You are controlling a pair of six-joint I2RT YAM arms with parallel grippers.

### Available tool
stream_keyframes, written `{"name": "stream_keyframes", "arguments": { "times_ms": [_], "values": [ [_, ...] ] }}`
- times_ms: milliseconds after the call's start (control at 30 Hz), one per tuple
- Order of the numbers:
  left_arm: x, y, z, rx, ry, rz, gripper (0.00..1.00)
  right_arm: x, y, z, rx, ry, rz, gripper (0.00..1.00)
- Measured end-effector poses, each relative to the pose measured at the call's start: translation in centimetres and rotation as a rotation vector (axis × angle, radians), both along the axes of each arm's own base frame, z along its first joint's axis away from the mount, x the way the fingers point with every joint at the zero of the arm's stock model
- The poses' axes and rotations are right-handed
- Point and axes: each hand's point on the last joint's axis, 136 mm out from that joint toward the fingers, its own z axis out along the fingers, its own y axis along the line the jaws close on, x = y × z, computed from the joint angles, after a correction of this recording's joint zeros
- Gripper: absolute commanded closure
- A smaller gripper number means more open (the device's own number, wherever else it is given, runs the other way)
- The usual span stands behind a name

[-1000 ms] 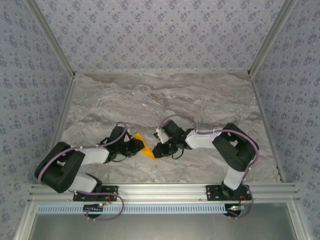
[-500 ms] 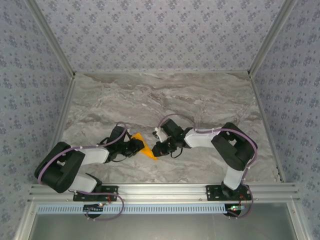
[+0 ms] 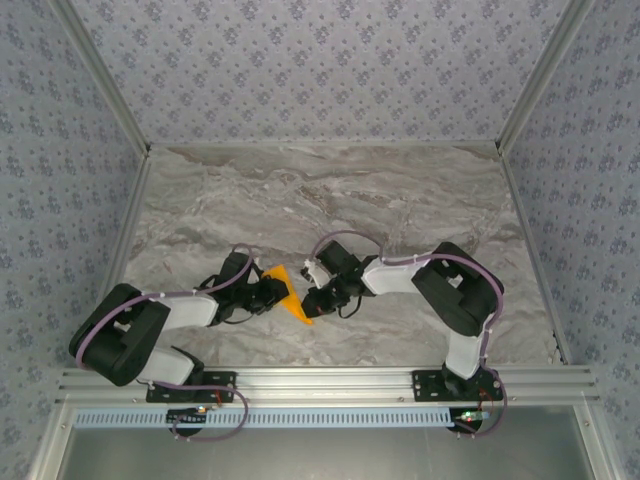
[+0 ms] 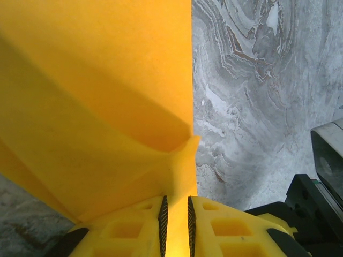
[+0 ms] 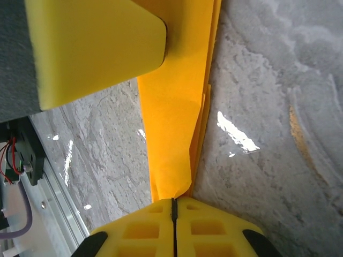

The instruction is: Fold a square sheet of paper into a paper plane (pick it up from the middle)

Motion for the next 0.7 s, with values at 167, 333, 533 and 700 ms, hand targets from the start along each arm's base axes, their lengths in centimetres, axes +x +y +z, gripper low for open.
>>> {"name": "stream_keyframes", "arguments": {
  "times_ms": [167,333,533,700],
  "values": [
    [0.0,0.0,0.0,0.001,-0.001,0.002,0.79,1.1,-0.9,1.1,-0.064,-0.094,-0.019,0.70],
    [0.1,0.0,0.0,0.000,0.001,0.006,0.79,1.8,-1.7,2.9,-0.146,-0.255,-0.033,0.54],
    [0.1,0.0,0.0,-0.001,0.006,0.012,0.79,0.1,-1.5,2.7,-0.278,-0.410,0.038,0.43],
    [0.1,0.0,0.0,-0.003,0.009,0.017,0.79,0.3,-1.2,1.7,-0.371,-0.482,0.058,0.42]
  ]
}}
